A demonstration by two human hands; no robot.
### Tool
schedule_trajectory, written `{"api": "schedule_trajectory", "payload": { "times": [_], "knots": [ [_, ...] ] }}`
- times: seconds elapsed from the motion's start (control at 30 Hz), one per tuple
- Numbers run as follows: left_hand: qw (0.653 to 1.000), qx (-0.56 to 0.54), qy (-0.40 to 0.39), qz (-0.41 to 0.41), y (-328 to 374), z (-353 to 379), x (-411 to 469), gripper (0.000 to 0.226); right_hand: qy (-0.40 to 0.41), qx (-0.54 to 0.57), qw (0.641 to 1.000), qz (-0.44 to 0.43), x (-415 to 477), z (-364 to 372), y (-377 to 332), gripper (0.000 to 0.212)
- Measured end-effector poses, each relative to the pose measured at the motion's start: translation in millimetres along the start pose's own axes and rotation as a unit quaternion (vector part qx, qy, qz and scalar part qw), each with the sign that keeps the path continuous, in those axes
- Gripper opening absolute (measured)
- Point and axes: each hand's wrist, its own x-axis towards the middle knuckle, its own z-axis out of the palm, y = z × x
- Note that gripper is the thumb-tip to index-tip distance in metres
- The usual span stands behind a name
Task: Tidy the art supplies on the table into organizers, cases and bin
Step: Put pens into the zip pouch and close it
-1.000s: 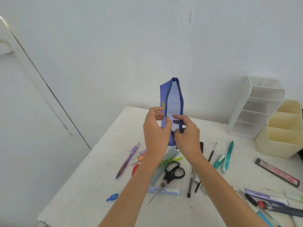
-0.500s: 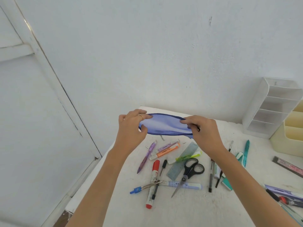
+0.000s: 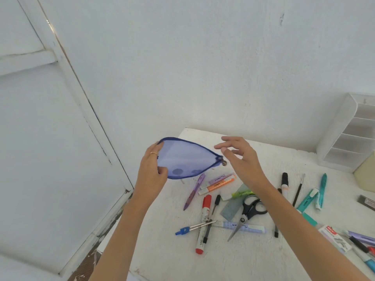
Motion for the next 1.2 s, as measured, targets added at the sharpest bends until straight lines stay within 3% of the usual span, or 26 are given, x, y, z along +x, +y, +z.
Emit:
{"api": "schedule_trajectory", "payload": {
  "times": [0.07,0.1,0.23,0.33,0.43,0.6,0.73,0.83,0.9,1.03,1.13,1.2],
  "knots": [
    [0.999,0.006,0.033,-0.04,-7.6,-9.6,-1.4,0.061,0.076,-0.006,0.997,-0.02,-3.1,9.5,0.6,0.023],
    [0.997,0.007,0.045,-0.06,-10.9,-13.8,-2.0,0.061,0.076,-0.022,0.997,-0.017,-4.8,14.8,2.4,0.023],
    [0.991,-0.011,0.07,-0.116,-20.3,-24.6,-5.2,0.064,-0.123,-0.137,0.983,-0.003,-17.2,39.5,15.4,0.016],
    [0.989,-0.018,0.067,-0.128,-24.4,-24.1,-8.0,0.064,-0.283,-0.265,0.916,-0.1,-26.3,57.3,26.0,0.024],
    [0.99,-0.019,0.057,-0.126,-23.3,-17.5,-12.1,0.064,-0.335,-0.364,0.855,-0.153,-32.6,71.8,35.2,0.038],
    [0.989,-0.03,0.047,-0.134,-19.2,-5.6,-18.4,0.065,-0.296,-0.334,0.873,-0.196,-33.2,75.9,35.6,0.034],
    [0.989,-0.036,0.048,-0.132,-19.9,-2.7,-20.1,0.065,-0.176,-0.1,0.966,-0.163,-38.7,57.4,-2.0,0.021],
    [0.989,-0.042,0.042,-0.134,-15.1,1.2,-21.8,0.064,-0.069,0.018,0.985,-0.156,-32.3,39.8,-43.1,0.021],
    [0.99,-0.047,0.036,-0.131,-7.7,5.7,-23.9,0.064,-0.045,0.058,0.987,-0.146,-24.3,34.2,-61.0,0.024],
    [0.99,-0.08,0.023,-0.117,8.1,15.9,-31.8,0.063,-0.066,-0.101,0.966,-0.227,-16.7,41.4,-43.3,0.03],
    [0.989,-0.101,0.013,-0.11,13.3,20.7,-40.6,0.064,-0.119,-0.214,0.947,-0.207,-23.3,47.0,-13.7,0.024],
    [0.989,-0.102,0.013,-0.111,11.6,22.4,-45.9,0.064,-0.123,-0.226,0.948,-0.19,-32.9,47.1,-6.5,0.022]
  ]
}}
